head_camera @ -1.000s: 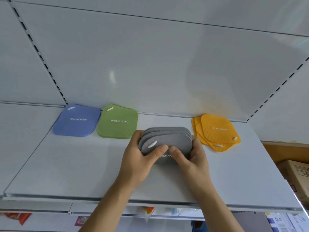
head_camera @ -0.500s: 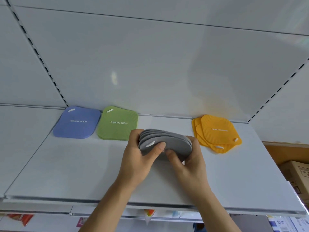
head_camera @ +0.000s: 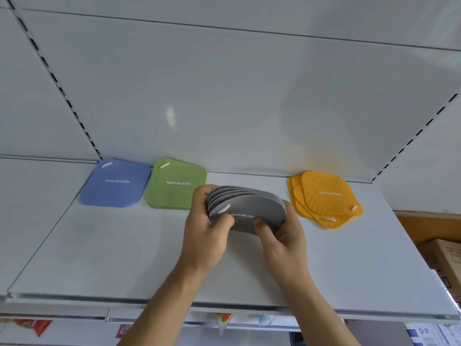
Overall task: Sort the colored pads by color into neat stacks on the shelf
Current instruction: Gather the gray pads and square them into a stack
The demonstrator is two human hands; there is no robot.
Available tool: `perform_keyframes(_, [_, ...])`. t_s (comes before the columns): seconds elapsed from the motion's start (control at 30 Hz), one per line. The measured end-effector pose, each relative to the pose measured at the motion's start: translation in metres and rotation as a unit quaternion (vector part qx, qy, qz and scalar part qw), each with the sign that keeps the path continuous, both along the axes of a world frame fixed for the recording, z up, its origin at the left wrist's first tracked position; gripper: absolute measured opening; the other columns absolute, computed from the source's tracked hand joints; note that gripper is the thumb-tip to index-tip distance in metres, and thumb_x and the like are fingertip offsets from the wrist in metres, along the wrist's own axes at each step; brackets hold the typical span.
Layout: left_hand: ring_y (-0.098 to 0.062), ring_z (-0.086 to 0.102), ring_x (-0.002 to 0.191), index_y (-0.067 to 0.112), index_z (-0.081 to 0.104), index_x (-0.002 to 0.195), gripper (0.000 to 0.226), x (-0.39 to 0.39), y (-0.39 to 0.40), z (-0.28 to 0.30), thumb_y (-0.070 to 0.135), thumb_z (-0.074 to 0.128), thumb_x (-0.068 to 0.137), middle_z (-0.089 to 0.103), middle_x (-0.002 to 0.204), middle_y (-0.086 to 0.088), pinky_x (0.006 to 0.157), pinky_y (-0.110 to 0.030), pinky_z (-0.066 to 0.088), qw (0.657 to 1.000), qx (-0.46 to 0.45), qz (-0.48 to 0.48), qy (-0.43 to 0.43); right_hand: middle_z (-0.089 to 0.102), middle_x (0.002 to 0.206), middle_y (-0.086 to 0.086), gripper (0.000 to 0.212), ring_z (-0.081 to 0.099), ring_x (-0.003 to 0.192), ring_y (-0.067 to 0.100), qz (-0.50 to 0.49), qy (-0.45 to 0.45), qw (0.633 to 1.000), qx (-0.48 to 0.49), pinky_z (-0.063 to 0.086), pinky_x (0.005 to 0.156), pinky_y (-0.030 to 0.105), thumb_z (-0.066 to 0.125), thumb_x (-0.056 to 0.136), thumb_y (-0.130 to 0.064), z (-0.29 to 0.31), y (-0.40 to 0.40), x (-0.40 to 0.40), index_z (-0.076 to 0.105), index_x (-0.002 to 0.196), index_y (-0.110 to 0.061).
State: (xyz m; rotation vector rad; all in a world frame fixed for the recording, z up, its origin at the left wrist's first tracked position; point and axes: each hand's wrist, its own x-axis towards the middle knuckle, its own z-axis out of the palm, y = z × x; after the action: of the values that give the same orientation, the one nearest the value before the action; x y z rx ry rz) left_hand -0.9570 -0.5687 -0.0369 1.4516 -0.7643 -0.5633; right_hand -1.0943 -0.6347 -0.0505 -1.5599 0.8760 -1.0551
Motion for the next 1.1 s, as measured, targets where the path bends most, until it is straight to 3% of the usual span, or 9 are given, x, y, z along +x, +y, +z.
perform_keyframes(0.1, [-0.011,0.070,0.098,0.025,0.064,0.107,0.035,0.001,0.001,-0.002,0.010,0.058,0.076,0.075,0.100,0.011,0.083,-0.023,0.055,1.000,0.015,-0.007,-0.009,0.074,0.109,-0.009,0.038,0.070,0.104,0.016,-0.008,0.001,1.000,0.003,0.058,0.083,0.038,0.065,0.091,-0.007,-0.002,0.002,-0.001,0.061,0.119,-0.032])
perform_keyframes(0.23, [-0.013,0.071,0.102,0.019,0.067,0.108,0.034,-0.001,-0.004,-0.006,0.012,0.059,0.075,0.077,0.103,0.007,0.090,-0.035,0.057,0.999,0.032,-0.003,0.011,0.073,0.109,-0.013,0.038,0.068,0.105,0.009,-0.012,0.004,1.000,0.011,0.053,0.086,0.024,0.061,0.090,-0.003,-0.004,0.002,0.000,0.060,0.119,-0.026])
perform_keyframes(0.37, [-0.018,0.071,0.101,0.018,0.061,0.107,0.031,-0.002,-0.007,-0.007,0.012,0.061,0.077,0.076,0.103,0.003,0.088,-0.036,0.057,0.999,0.026,0.008,0.042,0.072,0.107,-0.012,0.037,0.068,0.103,0.011,-0.030,0.007,1.000,0.001,0.054,0.083,0.023,0.058,0.087,-0.008,-0.004,0.002,0.002,0.059,0.118,-0.027])
perform_keyframes(0.47, [-0.022,0.070,0.102,0.018,0.058,0.108,0.032,0.000,-0.006,-0.011,0.013,0.062,0.076,0.074,0.104,0.000,0.090,-0.042,0.054,0.998,0.034,-0.007,0.056,0.071,0.105,-0.018,0.040,0.066,0.102,0.004,-0.024,0.022,0.999,0.007,0.051,0.084,0.019,0.061,0.091,0.003,-0.006,0.001,0.001,0.059,0.116,-0.028])
perform_keyframes(0.6, [-0.008,0.070,0.102,0.020,0.062,0.113,0.037,0.001,-0.010,-0.008,0.017,0.063,0.076,0.076,0.105,0.009,0.089,-0.028,0.053,0.996,0.031,-0.019,0.079,0.071,0.102,-0.021,0.044,0.066,0.099,0.000,-0.018,0.031,0.999,0.017,0.051,0.083,0.016,0.058,0.092,0.012,-0.004,0.002,0.003,0.059,0.115,-0.025])
perform_keyframes(0.87, [0.000,0.065,0.100,0.019,0.055,0.112,0.018,0.004,-0.003,-0.012,0.014,0.058,0.095,0.072,0.101,0.017,0.082,-0.011,0.046,0.996,0.034,-0.066,0.058,0.068,0.097,-0.025,0.042,0.063,0.092,-0.007,-0.028,0.060,0.998,0.020,0.047,0.077,0.011,0.057,0.091,0.010,-0.006,-0.004,0.002,0.057,0.112,-0.027])
perform_keyframes(1.0, [0.000,0.064,0.100,0.021,0.055,0.114,0.026,0.006,-0.003,-0.010,0.025,0.054,0.088,0.071,0.102,0.017,0.083,-0.010,0.045,0.995,0.020,-0.080,0.060,0.067,0.093,-0.028,0.040,0.061,0.088,-0.010,-0.026,0.065,0.997,0.015,0.044,0.073,0.006,0.055,0.091,0.012,-0.004,-0.005,0.005,0.055,0.110,-0.023])
perform_keyframes(1.1, [0.000,0.064,0.106,0.022,0.059,0.117,0.020,0.008,-0.001,-0.010,0.020,0.055,0.098,0.072,0.107,0.018,0.086,-0.008,0.044,0.994,0.029,-0.087,0.057,0.066,0.094,-0.030,0.036,0.061,0.087,-0.009,-0.021,0.094,0.995,0.007,0.044,0.073,0.008,0.056,0.093,0.008,-0.006,-0.008,0.004,0.053,0.110,-0.024])
